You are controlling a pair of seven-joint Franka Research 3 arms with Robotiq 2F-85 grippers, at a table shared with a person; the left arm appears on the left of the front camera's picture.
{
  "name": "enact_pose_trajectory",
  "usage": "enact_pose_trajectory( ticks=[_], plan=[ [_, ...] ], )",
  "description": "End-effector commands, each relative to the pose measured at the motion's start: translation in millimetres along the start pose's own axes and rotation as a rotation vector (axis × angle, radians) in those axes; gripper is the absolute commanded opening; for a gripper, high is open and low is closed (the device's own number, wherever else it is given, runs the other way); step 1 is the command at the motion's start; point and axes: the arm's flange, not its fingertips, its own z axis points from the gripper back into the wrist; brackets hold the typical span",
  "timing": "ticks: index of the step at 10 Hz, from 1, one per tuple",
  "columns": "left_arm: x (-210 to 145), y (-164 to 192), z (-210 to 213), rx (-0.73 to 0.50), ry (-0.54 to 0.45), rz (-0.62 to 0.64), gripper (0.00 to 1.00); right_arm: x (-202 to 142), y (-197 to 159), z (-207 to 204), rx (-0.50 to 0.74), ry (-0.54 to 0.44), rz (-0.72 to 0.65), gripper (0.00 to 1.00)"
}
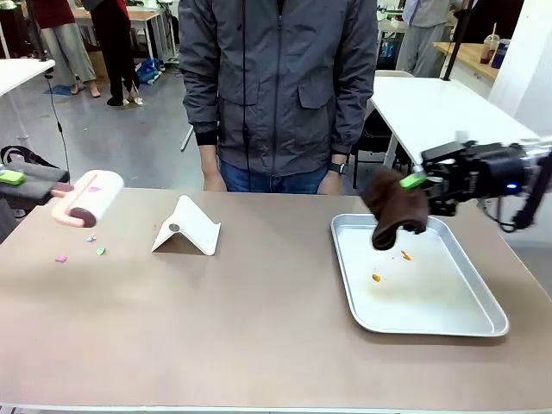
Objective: Clean the surface of the table.
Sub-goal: Hold the Lint Roller with your left hand and the towel with your right hand.
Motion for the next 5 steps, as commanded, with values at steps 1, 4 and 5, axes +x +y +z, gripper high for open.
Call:
enact_pose_trajectory(
  ticks=[1, 4, 5],
  plan=[
    [6, 10, 40, -0.099, 0.054, -0.056, 0.00, -15, -7, 35, 0.073, -0.131, -0.007, 0.00],
    [-13, 26, 97, -0.141, -0.018, -0.001, 0.00, -21, -34, 100, 0.184, -0.217, -0.033, 0.00],
    [-20, 33, 113, -0.146, -0.032, 0.026, 0.00, -22, -40, 114, 0.218, -0.242, -0.026, 0.00]
  ],
)
